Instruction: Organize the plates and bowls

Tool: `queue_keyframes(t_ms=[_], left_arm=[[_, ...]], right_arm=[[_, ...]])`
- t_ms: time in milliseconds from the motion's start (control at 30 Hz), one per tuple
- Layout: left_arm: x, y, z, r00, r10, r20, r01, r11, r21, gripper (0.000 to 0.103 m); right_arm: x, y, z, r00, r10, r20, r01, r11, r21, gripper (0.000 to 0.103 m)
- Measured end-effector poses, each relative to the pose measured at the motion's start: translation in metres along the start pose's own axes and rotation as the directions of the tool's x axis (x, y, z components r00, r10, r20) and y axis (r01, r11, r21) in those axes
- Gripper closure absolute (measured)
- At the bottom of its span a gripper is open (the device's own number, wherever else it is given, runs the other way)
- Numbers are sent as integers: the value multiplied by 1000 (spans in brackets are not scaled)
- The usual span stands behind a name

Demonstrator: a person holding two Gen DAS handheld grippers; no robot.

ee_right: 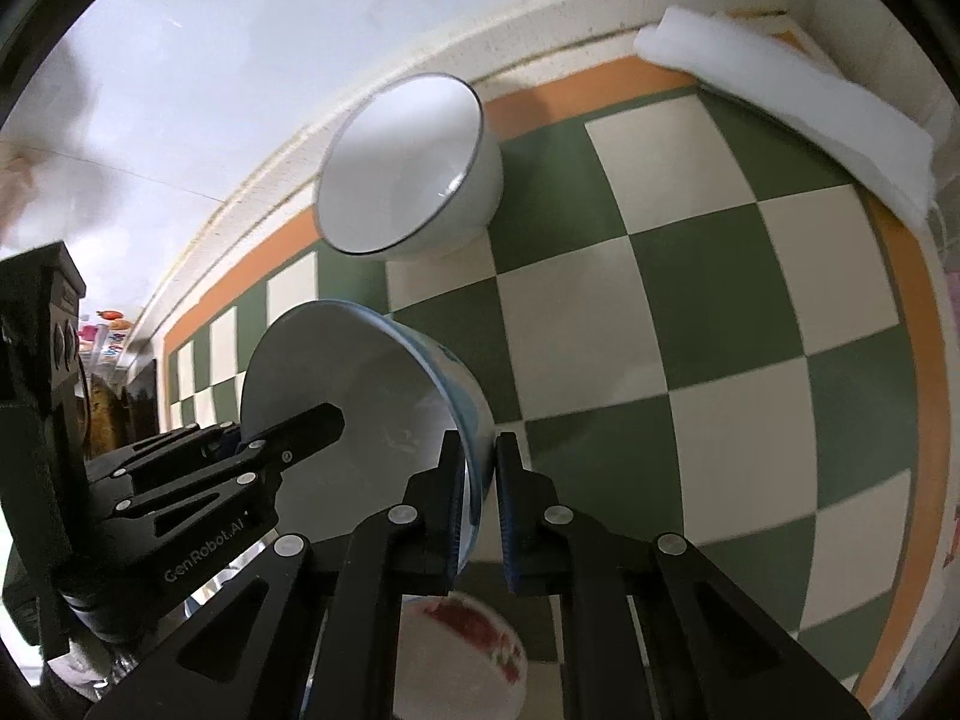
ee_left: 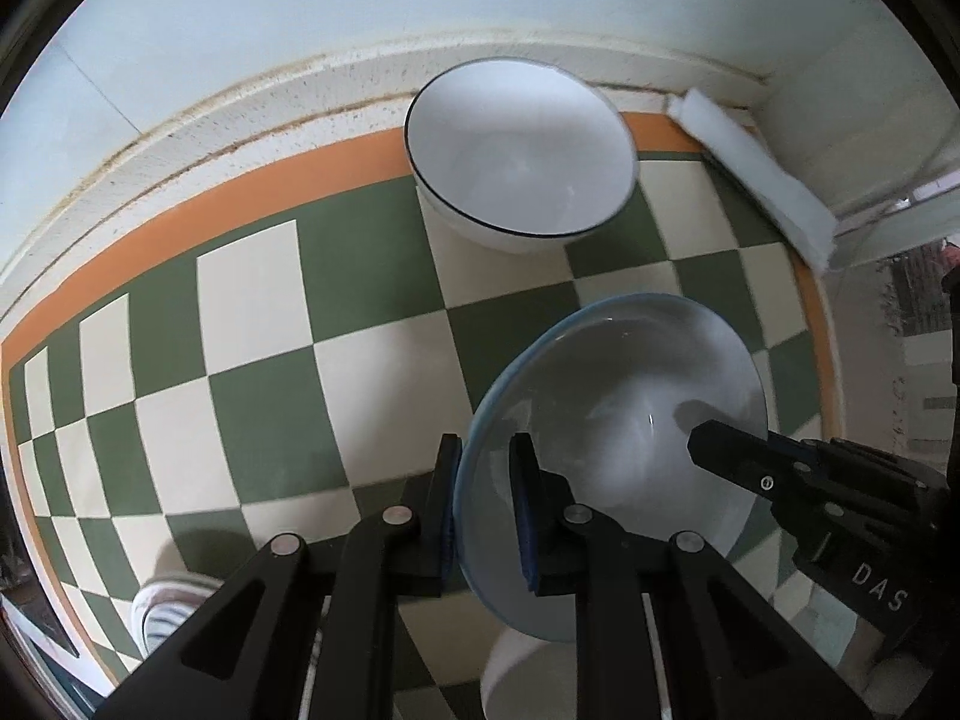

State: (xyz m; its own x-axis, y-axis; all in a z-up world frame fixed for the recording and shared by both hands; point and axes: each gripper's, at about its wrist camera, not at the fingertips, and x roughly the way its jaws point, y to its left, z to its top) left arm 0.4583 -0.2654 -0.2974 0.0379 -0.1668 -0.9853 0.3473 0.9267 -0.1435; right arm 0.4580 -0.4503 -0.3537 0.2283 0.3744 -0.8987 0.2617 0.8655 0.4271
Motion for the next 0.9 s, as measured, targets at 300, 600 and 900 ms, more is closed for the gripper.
queue_keyframes(t_ms=[300,600,900], left_arm=[[-49,-5,-45,999,-20,34,19,999,39,89],[-39,-11,-95,1000,-7,-27,9,997,74,89],[-7,-15,-108,995,42,-93,-33,995,98,89]], right_arm=[[-59,15,-53,999,5,38,-4,1000,-24,91],[-51,8,-121,1000,4,-21,-3,1000,18,91],[-23,-8,-142,997,-1,-72,4,999,54,91]])
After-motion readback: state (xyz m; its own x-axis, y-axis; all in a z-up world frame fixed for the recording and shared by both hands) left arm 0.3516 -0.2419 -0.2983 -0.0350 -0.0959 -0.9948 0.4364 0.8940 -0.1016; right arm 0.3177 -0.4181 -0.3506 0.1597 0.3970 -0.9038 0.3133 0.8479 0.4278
